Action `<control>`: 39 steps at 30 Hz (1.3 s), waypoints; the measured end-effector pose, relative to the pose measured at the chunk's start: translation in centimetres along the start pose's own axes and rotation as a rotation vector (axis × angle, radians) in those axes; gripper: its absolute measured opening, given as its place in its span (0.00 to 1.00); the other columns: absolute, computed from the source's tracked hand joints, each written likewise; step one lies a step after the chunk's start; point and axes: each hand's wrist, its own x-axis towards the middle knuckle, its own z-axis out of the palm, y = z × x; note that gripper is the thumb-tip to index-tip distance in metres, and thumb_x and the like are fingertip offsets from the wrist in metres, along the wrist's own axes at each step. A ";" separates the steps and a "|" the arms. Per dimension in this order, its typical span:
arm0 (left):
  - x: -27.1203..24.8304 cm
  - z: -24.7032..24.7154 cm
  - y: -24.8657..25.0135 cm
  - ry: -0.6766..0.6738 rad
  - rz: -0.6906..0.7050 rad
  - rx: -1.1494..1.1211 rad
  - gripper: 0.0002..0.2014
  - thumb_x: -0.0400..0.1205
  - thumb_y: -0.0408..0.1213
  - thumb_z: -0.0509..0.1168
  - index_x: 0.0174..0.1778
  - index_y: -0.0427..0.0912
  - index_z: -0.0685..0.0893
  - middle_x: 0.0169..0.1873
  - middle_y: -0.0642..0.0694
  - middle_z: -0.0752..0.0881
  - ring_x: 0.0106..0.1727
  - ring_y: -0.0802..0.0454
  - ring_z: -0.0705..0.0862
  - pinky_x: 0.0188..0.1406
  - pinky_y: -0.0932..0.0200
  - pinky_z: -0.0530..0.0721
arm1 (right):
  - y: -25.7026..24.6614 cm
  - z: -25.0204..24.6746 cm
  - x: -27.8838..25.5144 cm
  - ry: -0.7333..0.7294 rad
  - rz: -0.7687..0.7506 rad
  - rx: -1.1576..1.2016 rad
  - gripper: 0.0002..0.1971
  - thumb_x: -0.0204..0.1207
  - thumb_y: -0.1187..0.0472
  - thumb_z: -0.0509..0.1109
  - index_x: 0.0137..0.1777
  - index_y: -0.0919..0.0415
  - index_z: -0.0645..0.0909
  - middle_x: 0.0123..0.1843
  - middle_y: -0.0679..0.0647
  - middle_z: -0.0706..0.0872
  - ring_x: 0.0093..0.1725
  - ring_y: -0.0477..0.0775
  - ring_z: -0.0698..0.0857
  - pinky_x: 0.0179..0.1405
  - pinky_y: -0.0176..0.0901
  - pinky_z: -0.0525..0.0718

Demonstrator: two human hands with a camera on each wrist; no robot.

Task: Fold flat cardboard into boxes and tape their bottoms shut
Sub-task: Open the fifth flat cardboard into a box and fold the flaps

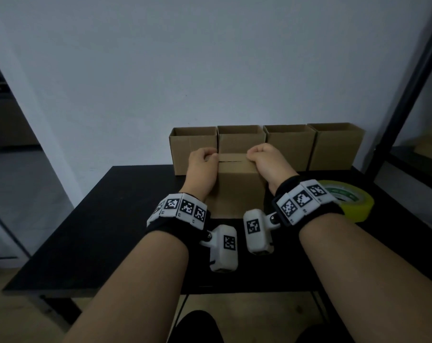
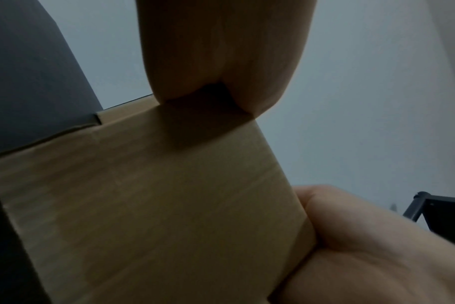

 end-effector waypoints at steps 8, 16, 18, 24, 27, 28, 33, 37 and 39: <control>0.7 -0.4 1.5 -0.101 -0.109 0.060 0.16 0.86 0.35 0.55 0.69 0.45 0.79 0.62 0.45 0.80 0.55 0.51 0.76 0.48 0.59 0.74 | 0.2 0.7 -0.2 0.006 0.055 -0.014 0.12 0.84 0.52 0.62 0.62 0.54 0.78 0.54 0.51 0.81 0.52 0.51 0.80 0.54 0.48 0.80; 1.4 -0.3 0.8 -0.159 -0.077 0.178 0.16 0.83 0.48 0.63 0.66 0.49 0.79 0.55 0.50 0.80 0.54 0.52 0.78 0.53 0.55 0.76 | -0.2 0.6 -0.1 -0.017 0.075 -0.024 0.10 0.85 0.55 0.64 0.62 0.57 0.76 0.55 0.54 0.80 0.54 0.53 0.78 0.51 0.47 0.75; 1.6 -0.3 0.8 -0.160 -0.088 0.171 0.16 0.83 0.47 0.64 0.65 0.48 0.80 0.57 0.48 0.82 0.55 0.50 0.79 0.55 0.53 0.78 | -0.3 0.6 0.0 -0.025 0.071 -0.042 0.07 0.85 0.57 0.63 0.58 0.58 0.77 0.51 0.53 0.79 0.52 0.53 0.77 0.52 0.47 0.74; 1.7 -0.9 1.2 -0.204 -0.068 0.250 0.16 0.83 0.48 0.64 0.65 0.49 0.80 0.56 0.49 0.82 0.55 0.50 0.80 0.55 0.53 0.78 | -1.1 0.0 0.0 -0.047 0.115 -0.100 0.09 0.81 0.55 0.69 0.55 0.58 0.83 0.53 0.56 0.84 0.55 0.57 0.82 0.64 0.55 0.80; 1.6 -1.2 1.1 -0.203 -0.024 0.273 0.14 0.82 0.49 0.65 0.62 0.50 0.82 0.54 0.51 0.83 0.55 0.52 0.80 0.54 0.56 0.76 | -1.6 -0.7 -0.4 -0.040 0.159 -0.115 0.19 0.73 0.53 0.77 0.60 0.63 0.85 0.54 0.59 0.87 0.54 0.61 0.86 0.63 0.58 0.83; 1.5 -1.0 1.1 -0.173 -0.008 0.262 0.13 0.82 0.48 0.65 0.60 0.50 0.83 0.52 0.51 0.83 0.54 0.52 0.80 0.52 0.57 0.76 | -1.6 -0.9 -0.5 -0.030 0.161 -0.122 0.20 0.72 0.53 0.78 0.59 0.64 0.85 0.53 0.59 0.88 0.53 0.62 0.86 0.62 0.58 0.84; 0.5 -0.2 1.1 0.124 0.210 0.350 0.12 0.85 0.43 0.60 0.54 0.44 0.87 0.45 0.50 0.86 0.48 0.52 0.82 0.45 0.58 0.78 | -0.5 -1.2 -1.0 0.068 0.085 -0.105 0.17 0.71 0.52 0.80 0.50 0.65 0.86 0.47 0.58 0.88 0.49 0.59 0.87 0.55 0.53 0.86; -0.3 0.3 0.7 0.093 0.364 0.368 0.13 0.84 0.41 0.61 0.61 0.44 0.86 0.59 0.48 0.85 0.61 0.51 0.80 0.61 0.55 0.79 | 0.8 -1.2 -1.0 0.196 -0.040 -0.226 0.17 0.72 0.47 0.77 0.40 0.62 0.83 0.37 0.55 0.85 0.39 0.53 0.84 0.40 0.46 0.83; 0.2 1.2 0.2 -0.059 0.356 0.442 0.18 0.84 0.47 0.59 0.64 0.45 0.84 0.65 0.48 0.82 0.68 0.50 0.77 0.71 0.51 0.74 | 1.1 -1.0 -1.0 0.221 -0.079 -0.267 0.16 0.74 0.46 0.74 0.38 0.59 0.79 0.36 0.53 0.83 0.37 0.52 0.82 0.37 0.44 0.79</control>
